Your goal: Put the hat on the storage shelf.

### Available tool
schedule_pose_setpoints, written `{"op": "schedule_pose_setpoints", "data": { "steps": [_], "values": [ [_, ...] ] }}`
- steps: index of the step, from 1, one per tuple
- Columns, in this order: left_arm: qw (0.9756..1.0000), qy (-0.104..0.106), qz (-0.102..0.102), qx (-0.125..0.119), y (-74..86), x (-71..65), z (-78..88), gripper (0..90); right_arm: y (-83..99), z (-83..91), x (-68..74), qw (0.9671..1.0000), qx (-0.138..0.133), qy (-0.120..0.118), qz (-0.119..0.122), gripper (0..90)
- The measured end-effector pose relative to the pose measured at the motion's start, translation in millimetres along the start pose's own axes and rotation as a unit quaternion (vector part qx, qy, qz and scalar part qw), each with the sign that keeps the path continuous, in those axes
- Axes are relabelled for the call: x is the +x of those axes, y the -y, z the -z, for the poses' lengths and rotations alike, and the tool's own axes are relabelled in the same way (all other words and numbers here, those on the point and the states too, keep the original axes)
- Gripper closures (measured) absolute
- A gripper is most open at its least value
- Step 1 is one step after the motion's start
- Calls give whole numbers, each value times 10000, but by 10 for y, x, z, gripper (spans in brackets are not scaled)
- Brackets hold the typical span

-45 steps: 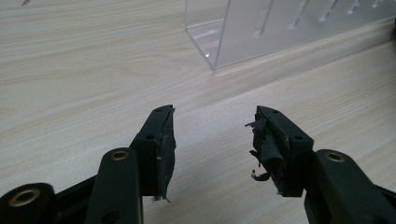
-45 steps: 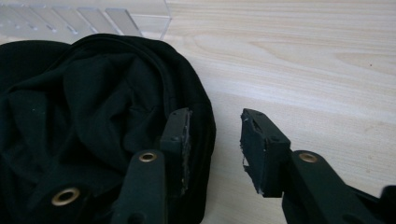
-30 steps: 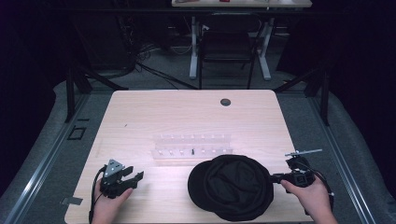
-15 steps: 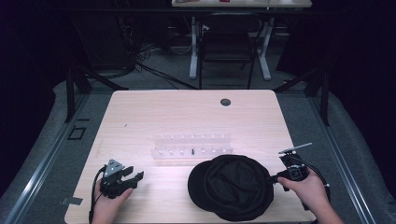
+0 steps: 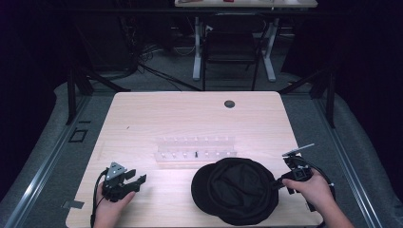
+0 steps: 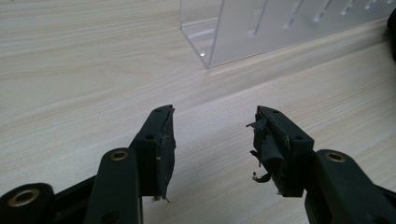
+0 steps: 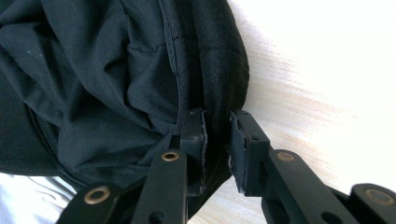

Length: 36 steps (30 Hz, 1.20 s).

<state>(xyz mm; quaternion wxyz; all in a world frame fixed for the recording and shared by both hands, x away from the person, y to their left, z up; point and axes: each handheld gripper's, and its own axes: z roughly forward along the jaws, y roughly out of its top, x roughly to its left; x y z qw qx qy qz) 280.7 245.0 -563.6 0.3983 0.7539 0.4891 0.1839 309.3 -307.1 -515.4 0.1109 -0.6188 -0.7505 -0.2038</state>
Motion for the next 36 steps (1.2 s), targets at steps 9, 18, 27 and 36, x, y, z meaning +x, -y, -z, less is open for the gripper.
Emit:
{"op": "schedule_pose_setpoints", "data": {
  "steps": [9, 18, 27, 36],
  "values": [
    [10000, -5, 12, -5, -1, 2, 1, 484, -28, 7, -13, 9996, 262, -119, -71, 841],
    [10000, -14, 11, -13, -1, -1, 0, 485, -16, 75, 1, 9991, 100, -356, -185, 878],
    [10000, -19, 15, -17, -1, -1, 2, 487, -3, 252, 88, 9978, -100, -628, -199, 880],
    [10000, -22, 14, -31, -2, 2, 7, 487, -25, 433, 229, 9933, -371, -1094, -99, 884]
  ]
}}
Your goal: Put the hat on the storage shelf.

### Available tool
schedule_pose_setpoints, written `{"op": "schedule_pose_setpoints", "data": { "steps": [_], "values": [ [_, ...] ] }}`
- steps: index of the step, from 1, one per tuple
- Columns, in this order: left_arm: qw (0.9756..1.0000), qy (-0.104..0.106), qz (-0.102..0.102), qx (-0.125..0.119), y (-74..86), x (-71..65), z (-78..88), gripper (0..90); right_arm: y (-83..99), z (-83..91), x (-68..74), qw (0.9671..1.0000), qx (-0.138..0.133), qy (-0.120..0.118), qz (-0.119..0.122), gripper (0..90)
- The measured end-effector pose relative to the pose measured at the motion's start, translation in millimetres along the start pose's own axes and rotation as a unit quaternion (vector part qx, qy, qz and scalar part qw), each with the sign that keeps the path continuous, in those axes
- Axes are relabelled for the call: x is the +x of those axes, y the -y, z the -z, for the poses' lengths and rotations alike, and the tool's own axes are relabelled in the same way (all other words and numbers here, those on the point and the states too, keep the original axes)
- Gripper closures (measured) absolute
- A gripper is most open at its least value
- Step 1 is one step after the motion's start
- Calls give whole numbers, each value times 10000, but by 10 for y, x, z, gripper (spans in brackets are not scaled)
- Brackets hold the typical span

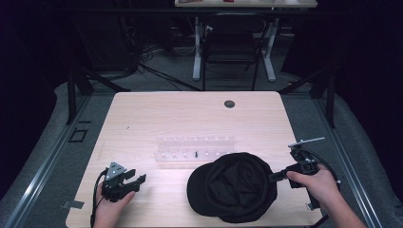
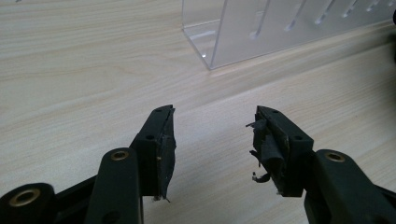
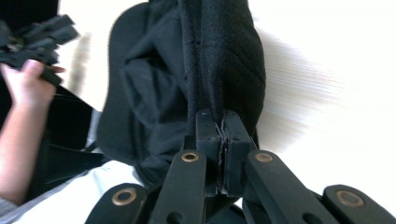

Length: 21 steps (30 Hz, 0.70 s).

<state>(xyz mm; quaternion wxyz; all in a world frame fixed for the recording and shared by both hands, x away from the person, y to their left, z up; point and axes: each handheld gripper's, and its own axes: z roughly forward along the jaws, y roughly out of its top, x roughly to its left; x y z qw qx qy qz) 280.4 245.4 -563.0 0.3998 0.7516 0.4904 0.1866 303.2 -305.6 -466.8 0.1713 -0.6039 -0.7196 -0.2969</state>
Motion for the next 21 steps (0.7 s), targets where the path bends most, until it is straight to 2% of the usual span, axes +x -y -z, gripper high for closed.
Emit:
{"op": "schedule_pose_setpoints", "data": {
  "steps": [5, 15, 18, 21],
  "values": [
    [10000, 1, 7, -11, 1, 1, -1, 488, -13, 51, 85, 9996, -81, -270, -3, 884],
    [10000, -4, 11, -17, 4, 0, -2, 488, -35, 130, 257, 9975, -356, -609, 12, 885],
    [10000, -8, 16, -23, 3, -1, -2, 489, -47, 152, 302, 9965, -320, -768, 32, 886],
    [10000, -16, 12, -17, 3, -2, 0, 489, -63, 164, 355, 9945, -271, -1008, -88, 886]
  ]
}}
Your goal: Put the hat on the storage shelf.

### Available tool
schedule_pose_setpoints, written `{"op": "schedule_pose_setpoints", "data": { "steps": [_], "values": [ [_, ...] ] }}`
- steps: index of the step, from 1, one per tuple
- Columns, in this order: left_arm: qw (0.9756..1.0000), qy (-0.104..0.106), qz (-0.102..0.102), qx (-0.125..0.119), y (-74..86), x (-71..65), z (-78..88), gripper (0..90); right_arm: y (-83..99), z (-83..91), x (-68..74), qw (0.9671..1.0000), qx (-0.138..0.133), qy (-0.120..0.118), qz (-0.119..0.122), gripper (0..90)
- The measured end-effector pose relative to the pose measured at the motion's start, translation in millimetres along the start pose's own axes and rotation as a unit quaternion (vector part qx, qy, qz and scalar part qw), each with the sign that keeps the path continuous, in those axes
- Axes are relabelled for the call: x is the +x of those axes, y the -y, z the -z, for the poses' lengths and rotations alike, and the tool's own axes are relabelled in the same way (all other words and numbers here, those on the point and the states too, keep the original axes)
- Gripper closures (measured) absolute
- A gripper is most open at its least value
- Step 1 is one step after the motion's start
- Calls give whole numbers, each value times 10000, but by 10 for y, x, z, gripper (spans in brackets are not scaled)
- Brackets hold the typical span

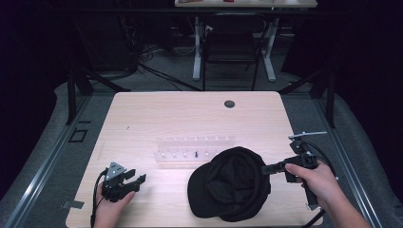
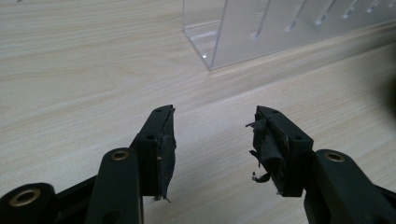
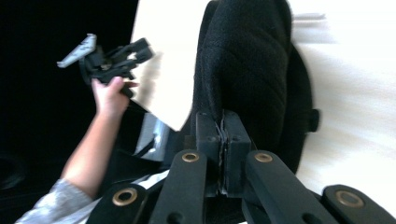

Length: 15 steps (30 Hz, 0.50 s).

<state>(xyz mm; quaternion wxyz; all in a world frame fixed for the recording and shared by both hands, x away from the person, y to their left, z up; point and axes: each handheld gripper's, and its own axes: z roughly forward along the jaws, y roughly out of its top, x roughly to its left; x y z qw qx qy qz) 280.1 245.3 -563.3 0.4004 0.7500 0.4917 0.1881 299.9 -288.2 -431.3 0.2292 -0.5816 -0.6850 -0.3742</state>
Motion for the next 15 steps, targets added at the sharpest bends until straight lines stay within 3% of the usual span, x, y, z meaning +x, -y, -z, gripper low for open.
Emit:
{"op": "schedule_pose_setpoints", "data": {
  "steps": [10, 15],
  "values": [
    [10000, 9, 5, 1, 2, 2, -5, 489, -56, 15, 142, 9983, 52, -546, -186, 886],
    [10000, 12, 11, 7, 2, 4, -2, 489, -56, 13, 152, 9955, -39, -893, -302, 887]
  ]
}}
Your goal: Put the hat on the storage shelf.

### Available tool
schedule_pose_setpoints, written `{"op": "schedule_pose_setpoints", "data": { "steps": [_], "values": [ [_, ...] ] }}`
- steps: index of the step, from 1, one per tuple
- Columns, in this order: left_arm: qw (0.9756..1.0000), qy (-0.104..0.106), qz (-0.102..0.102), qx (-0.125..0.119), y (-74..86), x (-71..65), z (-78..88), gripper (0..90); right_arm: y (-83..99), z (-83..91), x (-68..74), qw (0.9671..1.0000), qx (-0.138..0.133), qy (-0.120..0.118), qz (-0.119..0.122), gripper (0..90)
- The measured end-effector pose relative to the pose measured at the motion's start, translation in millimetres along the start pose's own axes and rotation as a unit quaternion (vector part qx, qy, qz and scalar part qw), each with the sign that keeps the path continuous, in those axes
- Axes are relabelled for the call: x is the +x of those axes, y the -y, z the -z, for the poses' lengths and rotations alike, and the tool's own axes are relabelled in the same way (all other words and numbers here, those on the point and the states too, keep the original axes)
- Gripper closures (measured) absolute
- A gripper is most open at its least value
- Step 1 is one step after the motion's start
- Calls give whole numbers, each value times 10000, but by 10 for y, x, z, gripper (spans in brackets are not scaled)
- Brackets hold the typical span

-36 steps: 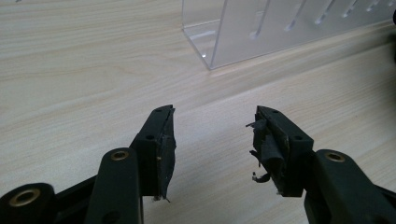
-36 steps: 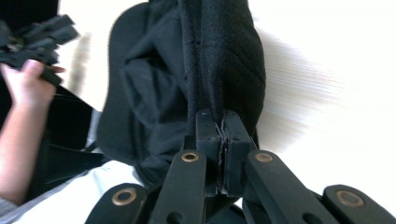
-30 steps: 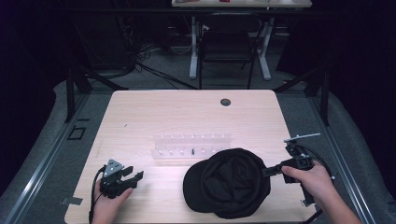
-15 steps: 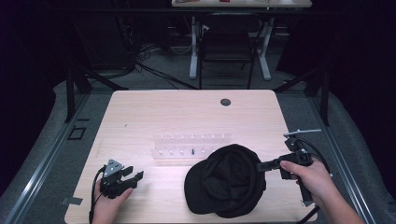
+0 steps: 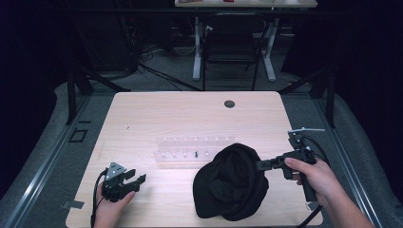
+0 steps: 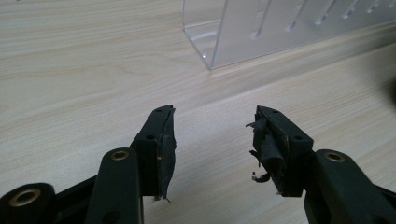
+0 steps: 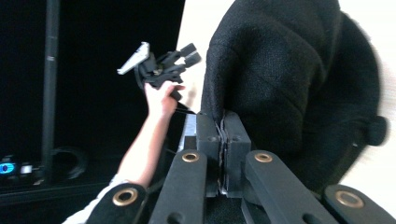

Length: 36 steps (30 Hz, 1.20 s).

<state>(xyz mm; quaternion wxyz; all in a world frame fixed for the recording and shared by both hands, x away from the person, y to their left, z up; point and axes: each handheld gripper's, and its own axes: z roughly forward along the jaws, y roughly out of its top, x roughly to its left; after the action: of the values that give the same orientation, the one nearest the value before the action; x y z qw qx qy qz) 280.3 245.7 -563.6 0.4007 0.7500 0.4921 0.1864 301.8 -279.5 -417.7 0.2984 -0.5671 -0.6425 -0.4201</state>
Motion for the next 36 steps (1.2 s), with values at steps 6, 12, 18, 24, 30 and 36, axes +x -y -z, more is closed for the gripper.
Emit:
{"op": "schedule_pose_setpoints", "data": {
  "steps": [6, 12, 18, 24, 30, 36],
  "values": [
    [10000, 3, 15, -8, 1, -4, -7, 488, -10, 35, 64, 9994, -5, -352, 66, 887],
    [10000, 2, 6, 6, 2, -1, -4, 488, -20, 94, 190, 9986, -105, -470, 205, 887],
    [10000, -56, -16, 8, 1, 0, -5, 484, -34, 153, 291, 9982, -185, -466, 332, 888],
    [10000, -51, 19, -38, 3, 1, -7, 484, -52, 225, 387, 9976, -301, -457, 429, 887],
    [10000, -7, 42, -34, 4, 4, -10, 484, -87, 331, 501, 9959, -529, -485, 548, 887],
    [10000, 36, 12, -20, 6, 4, -14, 496, -137, 382, 581, 9929, -781, -572, 685, 887]
  ]
}}
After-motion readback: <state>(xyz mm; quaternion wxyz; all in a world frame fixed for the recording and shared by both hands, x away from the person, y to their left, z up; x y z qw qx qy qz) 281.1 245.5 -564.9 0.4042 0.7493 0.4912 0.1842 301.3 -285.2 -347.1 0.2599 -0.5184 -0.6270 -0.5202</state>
